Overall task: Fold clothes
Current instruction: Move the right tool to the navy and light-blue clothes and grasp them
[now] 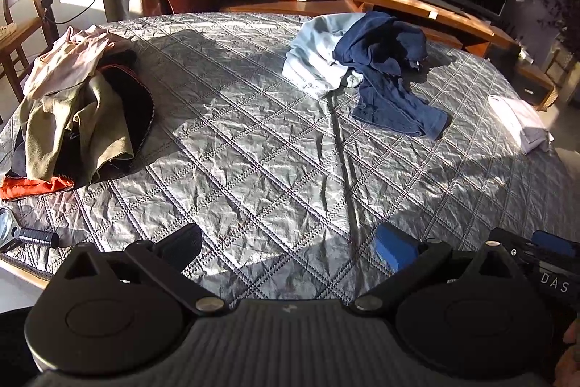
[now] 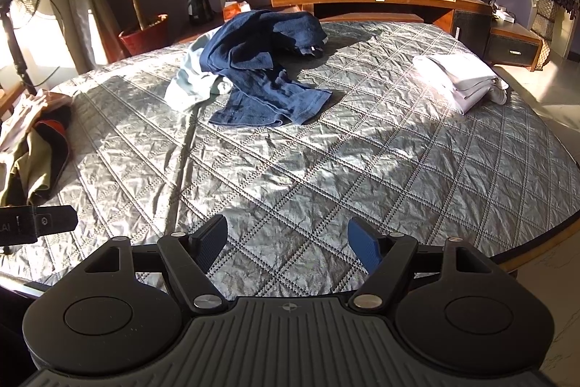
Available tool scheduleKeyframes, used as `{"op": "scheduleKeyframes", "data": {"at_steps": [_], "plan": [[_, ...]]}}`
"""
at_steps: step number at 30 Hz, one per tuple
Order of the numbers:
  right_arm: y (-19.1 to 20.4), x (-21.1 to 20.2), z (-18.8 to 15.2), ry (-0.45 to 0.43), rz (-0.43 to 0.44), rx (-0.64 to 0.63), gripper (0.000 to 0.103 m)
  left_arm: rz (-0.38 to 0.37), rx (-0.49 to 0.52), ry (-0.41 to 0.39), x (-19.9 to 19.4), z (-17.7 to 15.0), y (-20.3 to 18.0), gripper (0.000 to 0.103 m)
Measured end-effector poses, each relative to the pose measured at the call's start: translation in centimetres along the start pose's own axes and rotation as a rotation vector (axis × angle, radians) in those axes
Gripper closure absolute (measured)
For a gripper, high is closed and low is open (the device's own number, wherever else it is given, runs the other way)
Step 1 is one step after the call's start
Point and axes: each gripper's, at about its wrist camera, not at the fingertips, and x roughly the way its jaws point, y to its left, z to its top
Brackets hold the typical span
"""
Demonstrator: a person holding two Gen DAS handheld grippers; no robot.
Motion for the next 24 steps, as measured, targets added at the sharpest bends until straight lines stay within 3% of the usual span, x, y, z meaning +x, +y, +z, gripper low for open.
{"op": "scheduleKeyframes", "data": {"at_steps": [6,10,13,17,19,21,24], "plan": [[-0.2,-0.6,0.3,-0.05,0.027,0.003,0.022,0.007,-0.002,-0.006,1.7,2.7,0.8,0.001],[-0.3,0.0,1.6,-0.067,0.14,-0.008,0.021,0.024,-0.005,-0.011,3.3,4.9,1.7,0.001],[0.4,0.7,3.7,-0.17,0.137,-0.077,0.018,0.035,0.001,-0.018,4.8,6.7,2.2,0.001],[1.6,3.6,7.4,-0.242,0.146,-0.204,0.019,0.062,0.029,-0.052,6.7,9.2,2.5,0.001],[2.2,5.1,9.3,-0.276,0.151,-0.268,0.033,0.062,0.011,-0.055,7.5,10.0,3.0,0.001],[2.6,7.6,11.1,-0.259,0.153,-0.298,0.055,0.062,-0.018,-0.041,8.3,10.4,3.5,0.001],[3.8,11.7,13.0,-0.223,0.133,-0.37,0.056,0.074,-0.053,-0.017,9.4,11.0,4.0,0.001]]}}
